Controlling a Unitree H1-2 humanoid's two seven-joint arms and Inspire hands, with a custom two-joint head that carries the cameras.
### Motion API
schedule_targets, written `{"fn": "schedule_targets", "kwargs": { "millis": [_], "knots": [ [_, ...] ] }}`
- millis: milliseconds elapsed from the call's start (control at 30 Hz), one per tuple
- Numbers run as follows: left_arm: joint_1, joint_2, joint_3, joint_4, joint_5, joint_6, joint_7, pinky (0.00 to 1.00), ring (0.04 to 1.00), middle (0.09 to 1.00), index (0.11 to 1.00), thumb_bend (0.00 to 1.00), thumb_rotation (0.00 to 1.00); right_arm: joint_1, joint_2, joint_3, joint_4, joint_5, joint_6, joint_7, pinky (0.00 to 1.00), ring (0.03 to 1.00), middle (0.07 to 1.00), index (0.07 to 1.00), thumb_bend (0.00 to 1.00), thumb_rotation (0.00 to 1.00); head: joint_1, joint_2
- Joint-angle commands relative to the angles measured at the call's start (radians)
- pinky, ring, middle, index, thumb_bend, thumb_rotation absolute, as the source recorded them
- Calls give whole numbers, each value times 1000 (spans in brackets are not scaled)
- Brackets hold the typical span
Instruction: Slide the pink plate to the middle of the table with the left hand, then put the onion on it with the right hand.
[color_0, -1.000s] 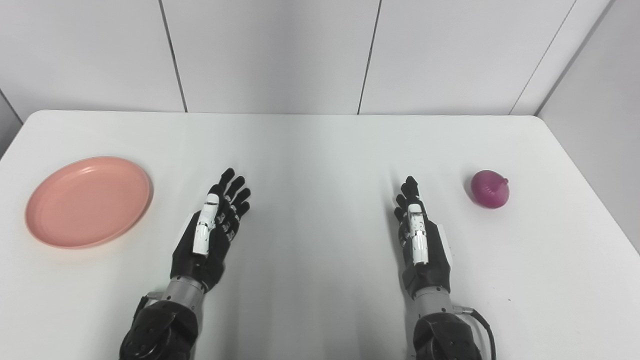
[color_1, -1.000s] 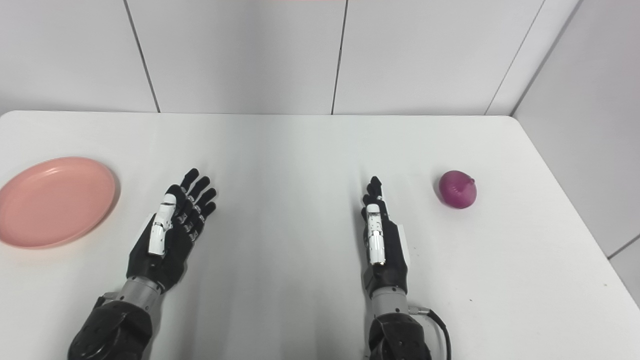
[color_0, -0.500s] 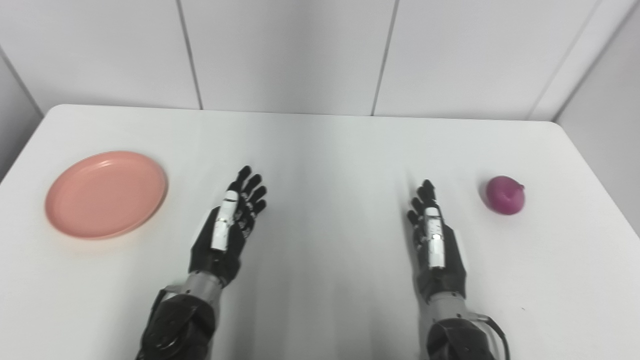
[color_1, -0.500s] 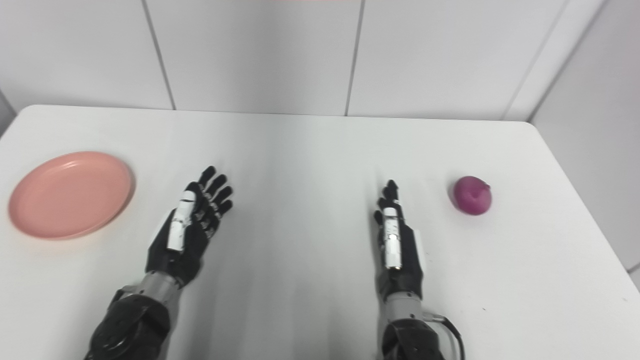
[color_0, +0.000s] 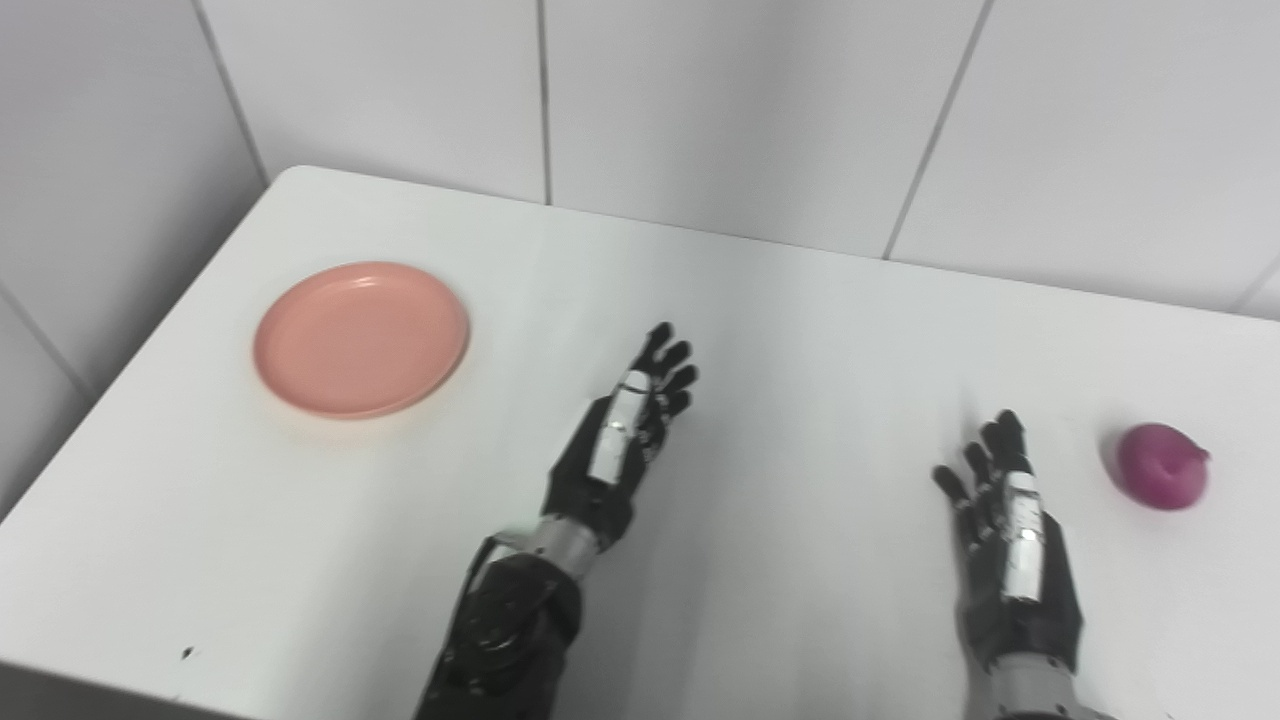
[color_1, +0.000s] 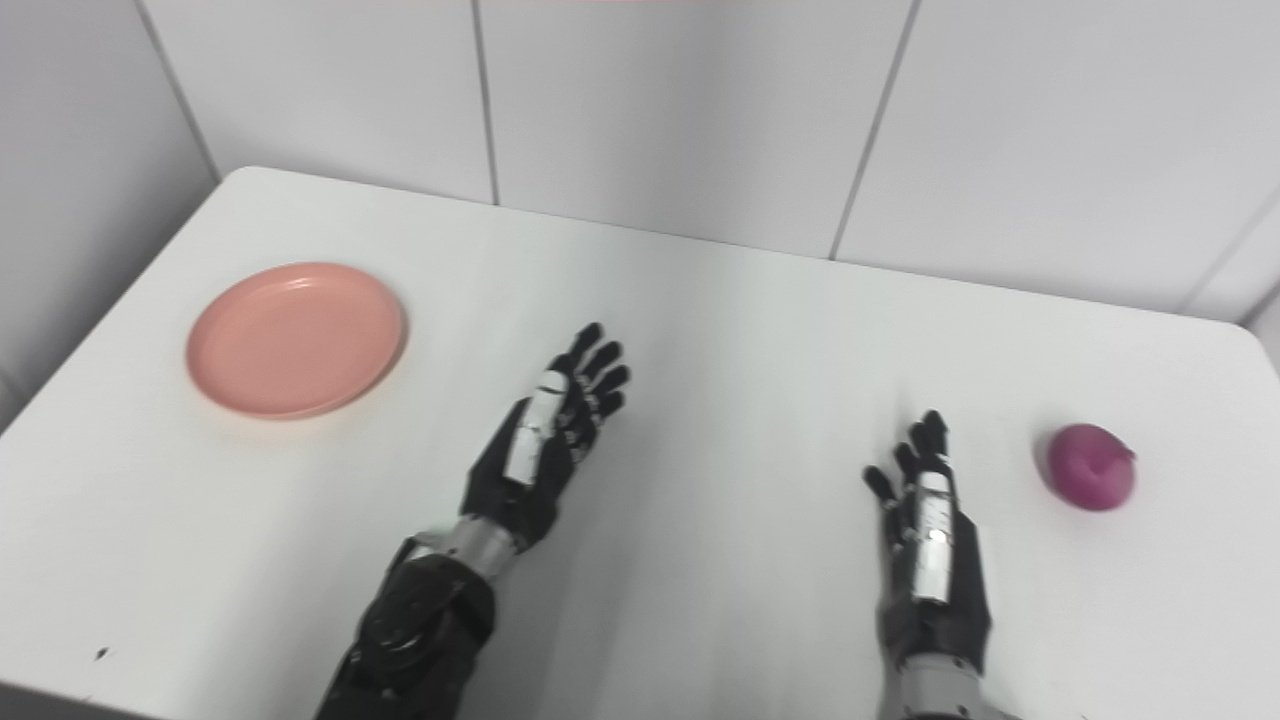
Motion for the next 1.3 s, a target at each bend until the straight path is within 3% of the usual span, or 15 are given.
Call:
{"fn": "schedule_targets", "kwargs": {
  "millis": [0,333,467,567,833,1267],
  "knots": [
    [2,-23,-11,50,22,10,22,977,961,973,966,470,1000,-15,-11,-14,13,18,-30,10,1000,1000,1000,1000,177,1000,41,-20],
    [-43,-53,-36,166,54,-75,45,981,973,984,980,467,1000,-58,-57,-44,142,42,-107,43,1000,1000,1000,1000,330,1000,183,-96],
    [-62,-66,-37,208,51,-96,61,980,967,977,972,451,1000,-57,-41,-59,136,42,-85,16,1000,982,988,972,422,991,220,-124],
    [-75,-71,-37,237,42,-117,68,973,967,976,967,443,1000,-58,-46,-62,142,45,-82,22,1000,988,996,977,434,964,246,-150],
    [-91,-71,-37,273,34,-151,72,940,960,972,953,424,1000,-63,-47,-65,148,48,-82,23,1000,985,993,961,443,969,246,-153],
    [-95,-71,-40,284,42,-154,80,942,954,967,956,442,1000,-69,-47,-66,157,60,-82,24,989,958,962,921,424,950,253,-149]
  ]
}}
